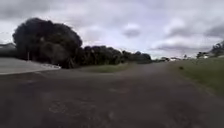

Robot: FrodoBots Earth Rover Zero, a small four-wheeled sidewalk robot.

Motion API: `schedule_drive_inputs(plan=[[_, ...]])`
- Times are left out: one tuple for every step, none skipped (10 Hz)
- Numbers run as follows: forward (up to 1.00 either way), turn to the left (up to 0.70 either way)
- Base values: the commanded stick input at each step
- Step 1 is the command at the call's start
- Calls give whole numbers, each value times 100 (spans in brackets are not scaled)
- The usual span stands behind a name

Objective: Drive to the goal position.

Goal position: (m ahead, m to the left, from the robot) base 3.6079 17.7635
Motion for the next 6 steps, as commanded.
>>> schedule_drive_inputs(plan=[[70,35],[70,35],[70,35],[70,35],[70,35],[70,35]])
